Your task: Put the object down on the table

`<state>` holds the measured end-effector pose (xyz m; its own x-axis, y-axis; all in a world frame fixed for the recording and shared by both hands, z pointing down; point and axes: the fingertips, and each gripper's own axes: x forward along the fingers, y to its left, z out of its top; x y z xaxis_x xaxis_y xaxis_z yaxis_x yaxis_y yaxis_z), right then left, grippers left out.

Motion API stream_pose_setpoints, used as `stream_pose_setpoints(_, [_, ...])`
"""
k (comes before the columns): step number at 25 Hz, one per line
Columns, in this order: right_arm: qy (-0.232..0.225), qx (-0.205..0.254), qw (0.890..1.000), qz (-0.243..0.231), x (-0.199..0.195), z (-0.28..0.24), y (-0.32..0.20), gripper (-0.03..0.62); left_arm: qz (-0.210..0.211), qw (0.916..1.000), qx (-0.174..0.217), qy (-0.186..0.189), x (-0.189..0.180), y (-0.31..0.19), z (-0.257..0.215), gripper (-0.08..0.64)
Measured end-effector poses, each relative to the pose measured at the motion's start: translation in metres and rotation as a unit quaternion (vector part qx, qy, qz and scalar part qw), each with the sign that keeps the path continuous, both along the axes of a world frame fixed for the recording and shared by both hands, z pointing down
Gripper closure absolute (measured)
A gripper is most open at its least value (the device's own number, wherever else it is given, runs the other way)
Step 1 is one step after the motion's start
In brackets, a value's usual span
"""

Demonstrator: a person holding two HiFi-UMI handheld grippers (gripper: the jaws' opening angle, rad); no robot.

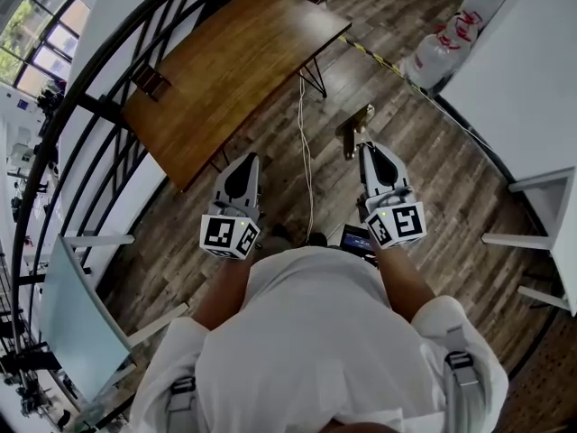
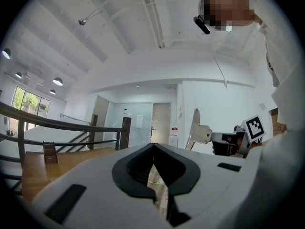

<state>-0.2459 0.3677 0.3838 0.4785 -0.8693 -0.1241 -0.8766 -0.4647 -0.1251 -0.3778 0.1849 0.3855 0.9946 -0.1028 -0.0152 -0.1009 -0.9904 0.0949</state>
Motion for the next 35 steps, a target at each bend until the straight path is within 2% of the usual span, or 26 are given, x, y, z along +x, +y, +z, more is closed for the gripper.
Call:
stream_pose_setpoints(11, [-0.003,-0.004,1.000,0.014,-0.007,0.004,0.031,0.566,0.005,1.0000,-0.008,0.002,-0.005,0.010,0.006,0.545])
stream_pose_setpoints(19, [-0.004,-0.013,1.000,0.024,0.007,0.004,0.024,0.567,0.014,0.9997,-0.022,0.000,0.009,-0.006,0.015,0.545])
stream_pose_setpoints(26, [-0.005,-0.026,0.999,0.026,0.037,0.006,0.001,0.567,0.024,0.9990,-0.037,-0.001,0.049,-0.033,0.025,0.545])
stream_pose_setpoints(35, [-0.014,-0.026,0.999,0.027,0.108,0.009,-0.073,0.568,0.029,0.9986,-0.043,0.003,0.120,-0.101,0.029,0.545])
